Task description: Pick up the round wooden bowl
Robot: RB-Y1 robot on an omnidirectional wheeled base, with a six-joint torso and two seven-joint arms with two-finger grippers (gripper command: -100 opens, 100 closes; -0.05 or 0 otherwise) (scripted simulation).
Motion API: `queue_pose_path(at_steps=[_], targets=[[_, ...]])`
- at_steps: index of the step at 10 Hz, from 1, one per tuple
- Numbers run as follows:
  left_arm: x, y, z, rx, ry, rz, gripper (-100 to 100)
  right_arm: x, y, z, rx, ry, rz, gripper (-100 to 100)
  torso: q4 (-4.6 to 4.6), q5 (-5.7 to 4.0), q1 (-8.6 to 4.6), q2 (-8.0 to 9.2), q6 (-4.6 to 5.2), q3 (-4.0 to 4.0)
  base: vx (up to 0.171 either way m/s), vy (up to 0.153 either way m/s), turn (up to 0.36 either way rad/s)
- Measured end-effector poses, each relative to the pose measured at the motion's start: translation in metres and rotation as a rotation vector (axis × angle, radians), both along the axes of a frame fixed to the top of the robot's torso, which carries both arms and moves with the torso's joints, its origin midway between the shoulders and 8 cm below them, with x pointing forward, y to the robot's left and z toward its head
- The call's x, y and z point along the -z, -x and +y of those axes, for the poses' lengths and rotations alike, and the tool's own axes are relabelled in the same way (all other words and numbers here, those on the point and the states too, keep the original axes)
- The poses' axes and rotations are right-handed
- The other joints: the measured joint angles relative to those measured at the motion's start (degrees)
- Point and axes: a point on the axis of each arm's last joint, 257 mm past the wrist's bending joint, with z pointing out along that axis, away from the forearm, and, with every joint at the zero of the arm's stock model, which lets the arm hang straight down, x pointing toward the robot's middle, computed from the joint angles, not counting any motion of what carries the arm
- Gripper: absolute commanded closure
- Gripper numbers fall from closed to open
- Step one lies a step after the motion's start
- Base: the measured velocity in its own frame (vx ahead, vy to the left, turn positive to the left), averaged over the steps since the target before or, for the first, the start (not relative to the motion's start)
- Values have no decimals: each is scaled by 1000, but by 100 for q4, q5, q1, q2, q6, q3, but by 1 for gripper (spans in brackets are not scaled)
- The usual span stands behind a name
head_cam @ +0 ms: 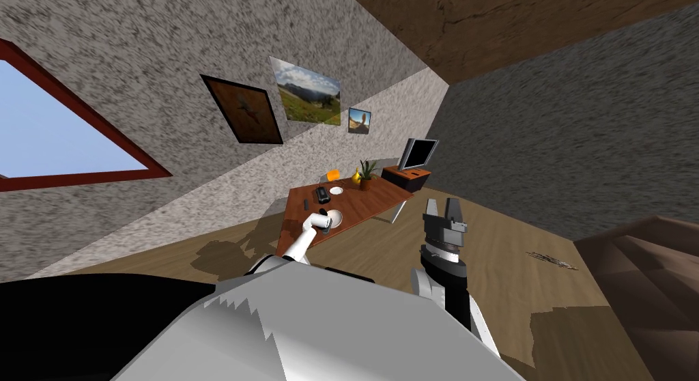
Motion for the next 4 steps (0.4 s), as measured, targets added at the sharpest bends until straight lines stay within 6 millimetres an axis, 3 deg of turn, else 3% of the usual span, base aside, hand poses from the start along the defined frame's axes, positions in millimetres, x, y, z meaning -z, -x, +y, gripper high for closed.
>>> queue_pose_path(at_steps=[3,4], targets=[[-15,-4,0,4,0,-3,100,0,0,0,0,0,0,0,8,-3,-3,23,0,15,-34,-1,8],[-15,-3,0,4,0,0,0,0,0,0,0,0,0,0,8,-3,-3,18,1,13,0,0,0]])
